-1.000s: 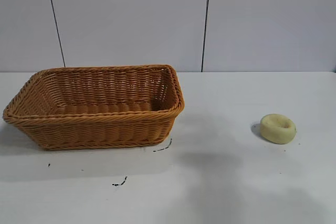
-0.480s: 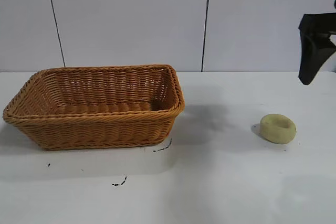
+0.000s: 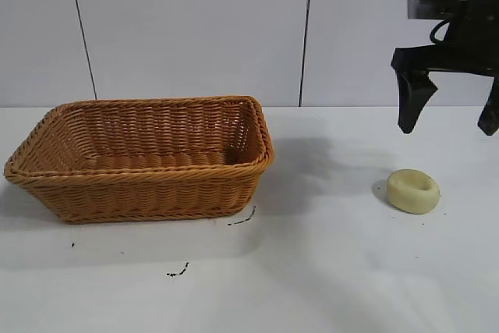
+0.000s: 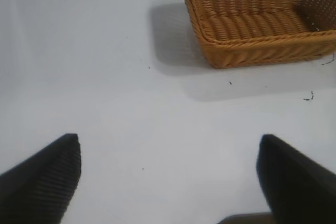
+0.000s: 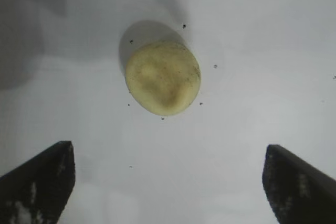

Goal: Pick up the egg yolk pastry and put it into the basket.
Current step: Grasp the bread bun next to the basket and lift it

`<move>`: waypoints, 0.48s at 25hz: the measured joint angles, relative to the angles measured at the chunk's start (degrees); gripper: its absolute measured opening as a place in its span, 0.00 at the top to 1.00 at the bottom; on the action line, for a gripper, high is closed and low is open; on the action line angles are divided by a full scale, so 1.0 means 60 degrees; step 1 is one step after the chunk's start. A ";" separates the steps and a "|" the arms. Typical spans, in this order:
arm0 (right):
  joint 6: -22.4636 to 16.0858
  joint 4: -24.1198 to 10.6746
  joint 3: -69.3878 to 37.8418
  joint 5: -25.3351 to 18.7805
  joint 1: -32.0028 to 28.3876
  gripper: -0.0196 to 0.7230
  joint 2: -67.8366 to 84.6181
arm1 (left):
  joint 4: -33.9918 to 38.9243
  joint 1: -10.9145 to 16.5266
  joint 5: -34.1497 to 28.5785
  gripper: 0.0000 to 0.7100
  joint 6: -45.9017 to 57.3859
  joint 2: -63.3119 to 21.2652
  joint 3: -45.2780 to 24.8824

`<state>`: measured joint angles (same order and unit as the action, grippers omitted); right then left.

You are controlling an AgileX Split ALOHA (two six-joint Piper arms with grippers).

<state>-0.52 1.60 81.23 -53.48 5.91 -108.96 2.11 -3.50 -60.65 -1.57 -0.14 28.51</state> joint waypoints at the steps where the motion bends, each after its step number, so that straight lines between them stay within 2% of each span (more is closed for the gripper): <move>1: 0.0000 0.0000 0.0013 0.0126 0.0070 0.04 -0.0084 | 0.0000 0.0000 0.0000 0.02 0.0000 0.0000 0.0000; 12: -0.0040 -0.0181 0.0035 0.1208 0.0139 0.04 -0.1719 | 0.0000 0.0000 0.0000 0.02 0.0000 0.0000 0.0000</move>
<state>-0.76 0.52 81.45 -46.23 6.74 -119.27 2.11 -3.50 -60.65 -1.57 -0.14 28.51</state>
